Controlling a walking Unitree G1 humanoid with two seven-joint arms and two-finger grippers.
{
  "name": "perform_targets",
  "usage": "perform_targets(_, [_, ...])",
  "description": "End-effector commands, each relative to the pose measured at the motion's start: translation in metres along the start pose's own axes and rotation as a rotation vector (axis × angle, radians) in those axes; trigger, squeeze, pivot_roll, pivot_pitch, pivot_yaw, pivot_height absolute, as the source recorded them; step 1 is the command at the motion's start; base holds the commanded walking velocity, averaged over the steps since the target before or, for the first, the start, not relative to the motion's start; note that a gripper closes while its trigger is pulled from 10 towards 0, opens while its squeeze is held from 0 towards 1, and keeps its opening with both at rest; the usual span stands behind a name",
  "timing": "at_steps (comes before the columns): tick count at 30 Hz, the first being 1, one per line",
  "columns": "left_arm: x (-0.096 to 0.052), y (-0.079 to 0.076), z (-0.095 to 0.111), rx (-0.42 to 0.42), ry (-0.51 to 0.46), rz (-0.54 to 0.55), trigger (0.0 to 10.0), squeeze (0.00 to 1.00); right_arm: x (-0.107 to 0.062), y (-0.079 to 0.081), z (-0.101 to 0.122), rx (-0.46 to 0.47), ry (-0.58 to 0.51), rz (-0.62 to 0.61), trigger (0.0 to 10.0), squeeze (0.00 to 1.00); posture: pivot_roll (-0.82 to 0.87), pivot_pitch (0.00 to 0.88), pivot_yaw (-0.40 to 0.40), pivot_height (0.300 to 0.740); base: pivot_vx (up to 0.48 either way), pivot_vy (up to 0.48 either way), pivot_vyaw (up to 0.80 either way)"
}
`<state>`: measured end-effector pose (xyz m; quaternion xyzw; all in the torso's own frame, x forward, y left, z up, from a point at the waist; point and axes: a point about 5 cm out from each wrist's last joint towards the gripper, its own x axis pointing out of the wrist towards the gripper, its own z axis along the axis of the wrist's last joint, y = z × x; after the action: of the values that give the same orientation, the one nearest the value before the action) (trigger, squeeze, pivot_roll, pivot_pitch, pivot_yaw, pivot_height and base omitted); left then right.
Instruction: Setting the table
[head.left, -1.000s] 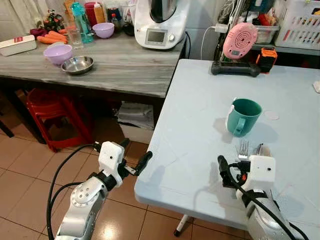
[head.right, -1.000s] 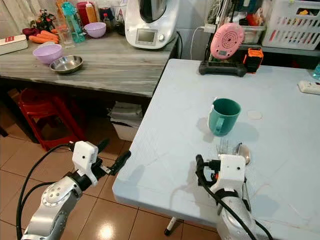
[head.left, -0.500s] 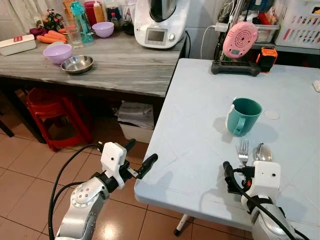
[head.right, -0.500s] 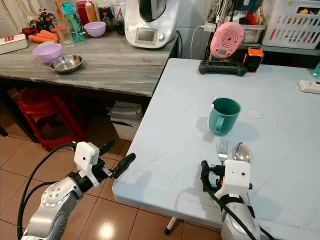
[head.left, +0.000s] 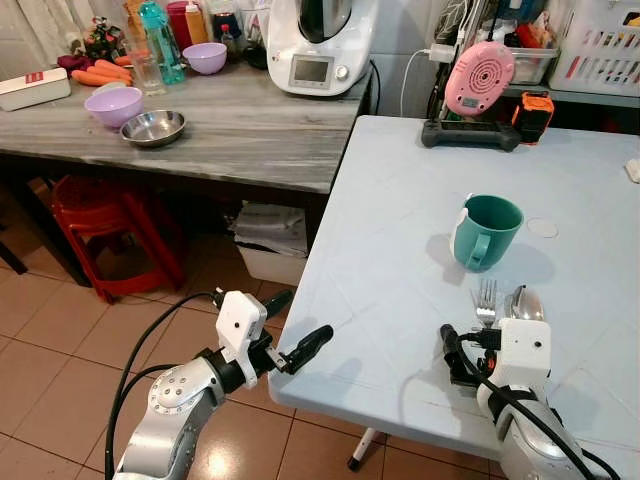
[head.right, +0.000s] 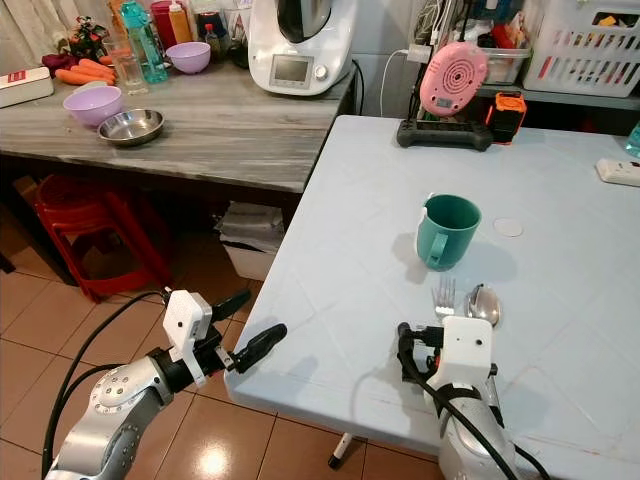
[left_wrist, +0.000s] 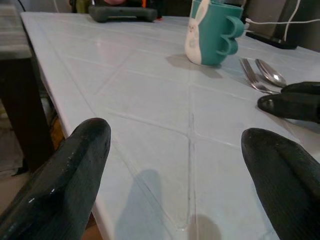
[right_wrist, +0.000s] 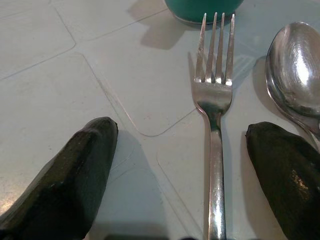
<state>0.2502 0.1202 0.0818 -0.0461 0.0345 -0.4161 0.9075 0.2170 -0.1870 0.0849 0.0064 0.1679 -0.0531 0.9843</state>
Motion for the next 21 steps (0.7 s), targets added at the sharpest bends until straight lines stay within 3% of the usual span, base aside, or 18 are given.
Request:
perform_targets(1, [-0.002,-0.001,0.001,0.003,0.008,-0.022,10.0,0.00,0.003,0.000,-0.008,0.003,0.053,0.007,10.0,0.00,-0.17,0.048,0.036,0.740,0.000,0.000,0.00])
perform_targets(2, [-0.002,-0.001,0.000,0.004,0.008,-0.028,10.0,0.00,0.004,0.002,-0.008,0.004,0.062,0.017,3.9,0.00,-0.17,0.051,0.037,0.740,0.000,0.000,0.00])
perform_targets(3, [-0.002,-0.001,0.000,0.003,0.009,-0.031,10.0,0.00,0.004,0.002,-0.009,0.002,0.067,0.019,3.9,0.00,-0.17,0.051,0.037,0.740,0.000,0.000,0.00])
perform_targets(4, [-0.003,-0.001,0.000,0.003,0.010,-0.035,10.0,0.00,0.003,0.003,-0.010,0.001,0.076,0.022,2.4,0.00,-0.17,0.051,0.037,0.740,0.000,0.000,0.00])
perform_targets(5, [-0.003,-0.002,0.000,0.002,0.010,-0.039,10.0,0.00,0.003,0.004,-0.011,0.002,0.080,0.025,0.0,0.00,-0.17,0.051,0.037,0.740,0.000,0.000,0.00])
perform_targets(21, [-0.003,-0.004,0.000,-0.014,0.020,-0.088,10.0,0.00,0.003,0.003,-0.018,0.000,0.137,0.017,0.0,0.00,-0.17,0.051,0.037,0.740,0.000,0.000,0.00])
